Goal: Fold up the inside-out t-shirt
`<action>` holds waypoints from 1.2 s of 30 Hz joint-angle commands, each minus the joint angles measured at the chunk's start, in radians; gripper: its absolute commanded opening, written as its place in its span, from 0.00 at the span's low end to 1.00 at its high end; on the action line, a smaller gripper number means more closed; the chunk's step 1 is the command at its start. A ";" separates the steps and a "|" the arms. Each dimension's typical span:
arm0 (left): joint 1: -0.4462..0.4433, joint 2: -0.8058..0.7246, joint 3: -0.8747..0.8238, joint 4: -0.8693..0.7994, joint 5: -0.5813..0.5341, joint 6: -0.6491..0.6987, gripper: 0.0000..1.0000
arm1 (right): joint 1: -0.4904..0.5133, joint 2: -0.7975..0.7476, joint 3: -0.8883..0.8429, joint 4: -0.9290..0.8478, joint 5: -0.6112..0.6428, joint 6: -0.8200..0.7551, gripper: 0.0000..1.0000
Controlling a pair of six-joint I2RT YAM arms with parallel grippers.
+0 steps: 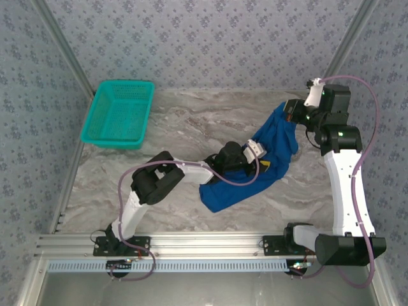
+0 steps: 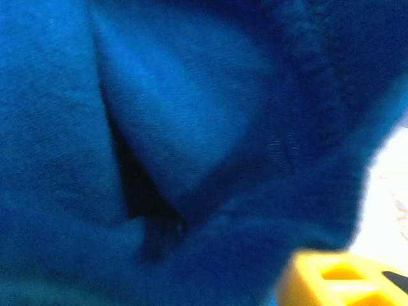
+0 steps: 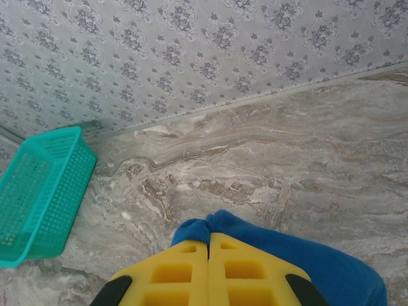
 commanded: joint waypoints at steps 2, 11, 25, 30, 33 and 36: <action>0.011 0.031 0.042 0.117 -0.050 -0.052 0.40 | -0.008 -0.009 0.016 0.028 0.000 -0.019 0.00; 0.124 -0.253 -0.203 0.227 0.020 -0.072 0.00 | -0.033 -0.052 -0.008 0.044 0.038 -0.102 0.00; 0.203 -1.097 -0.063 -0.701 -0.383 0.313 0.00 | -0.021 -0.272 0.061 0.232 -0.025 -0.221 0.00; -0.018 -1.182 0.112 -0.881 -0.546 0.488 0.00 | -0.008 -0.324 0.211 0.139 -0.073 -0.191 0.00; -0.159 -1.206 0.185 -0.942 -0.668 0.576 0.00 | -0.007 -0.362 0.296 0.088 -0.079 -0.168 0.00; -0.249 -1.218 0.254 -0.997 -0.738 0.605 0.00 | -0.008 -0.368 0.413 0.004 -0.048 -0.158 0.00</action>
